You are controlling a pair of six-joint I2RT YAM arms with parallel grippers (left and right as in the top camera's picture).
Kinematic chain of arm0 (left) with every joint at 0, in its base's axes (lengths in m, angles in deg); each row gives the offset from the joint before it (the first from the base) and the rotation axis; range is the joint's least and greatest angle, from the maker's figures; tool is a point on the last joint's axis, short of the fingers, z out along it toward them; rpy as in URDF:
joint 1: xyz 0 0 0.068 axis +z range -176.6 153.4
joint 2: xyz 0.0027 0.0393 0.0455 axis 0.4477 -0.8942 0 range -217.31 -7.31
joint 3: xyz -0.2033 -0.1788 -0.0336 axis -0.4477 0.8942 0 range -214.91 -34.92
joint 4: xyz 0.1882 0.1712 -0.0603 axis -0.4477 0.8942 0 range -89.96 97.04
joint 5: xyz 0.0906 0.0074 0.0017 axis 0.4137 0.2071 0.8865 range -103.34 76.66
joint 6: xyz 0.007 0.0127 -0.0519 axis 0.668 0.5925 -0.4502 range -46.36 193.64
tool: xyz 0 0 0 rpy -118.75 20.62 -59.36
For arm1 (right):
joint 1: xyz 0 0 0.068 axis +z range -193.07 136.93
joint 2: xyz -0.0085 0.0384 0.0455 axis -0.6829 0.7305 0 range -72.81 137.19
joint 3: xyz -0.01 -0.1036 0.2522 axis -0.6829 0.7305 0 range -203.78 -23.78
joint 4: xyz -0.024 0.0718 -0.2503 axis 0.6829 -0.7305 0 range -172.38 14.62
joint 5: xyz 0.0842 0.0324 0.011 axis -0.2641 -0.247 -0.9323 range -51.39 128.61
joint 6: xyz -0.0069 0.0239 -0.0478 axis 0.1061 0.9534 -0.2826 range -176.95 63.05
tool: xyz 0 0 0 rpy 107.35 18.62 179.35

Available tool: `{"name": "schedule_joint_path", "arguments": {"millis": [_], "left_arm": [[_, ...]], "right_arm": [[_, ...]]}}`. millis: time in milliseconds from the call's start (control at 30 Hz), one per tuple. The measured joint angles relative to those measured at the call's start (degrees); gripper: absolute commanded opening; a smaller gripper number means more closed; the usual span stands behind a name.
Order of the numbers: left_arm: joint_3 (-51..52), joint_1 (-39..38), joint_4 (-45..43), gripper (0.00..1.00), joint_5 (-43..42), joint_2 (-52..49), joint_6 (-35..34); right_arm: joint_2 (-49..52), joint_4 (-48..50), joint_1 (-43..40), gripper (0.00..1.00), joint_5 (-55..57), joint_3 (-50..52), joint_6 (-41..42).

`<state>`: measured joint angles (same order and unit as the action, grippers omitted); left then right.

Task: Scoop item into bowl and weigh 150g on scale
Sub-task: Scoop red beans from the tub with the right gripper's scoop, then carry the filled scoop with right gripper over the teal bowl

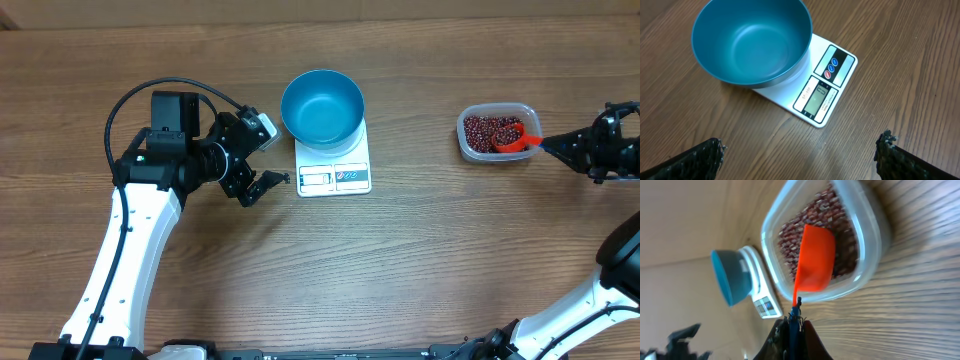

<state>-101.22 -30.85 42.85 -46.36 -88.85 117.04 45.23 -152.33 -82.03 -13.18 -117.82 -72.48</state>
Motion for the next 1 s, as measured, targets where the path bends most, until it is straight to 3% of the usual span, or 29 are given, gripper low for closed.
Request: {"name": "schedule_joint_path", "arguments": {"millis": [1000], "left_arm": [[0.0, 0.0, 0.0, 1.0, 0.0, 0.0, 0.0]], "right_arm": [[0.0, -7.8, 1.0, 0.04, -16.5, 0.0, -12.5]]}}
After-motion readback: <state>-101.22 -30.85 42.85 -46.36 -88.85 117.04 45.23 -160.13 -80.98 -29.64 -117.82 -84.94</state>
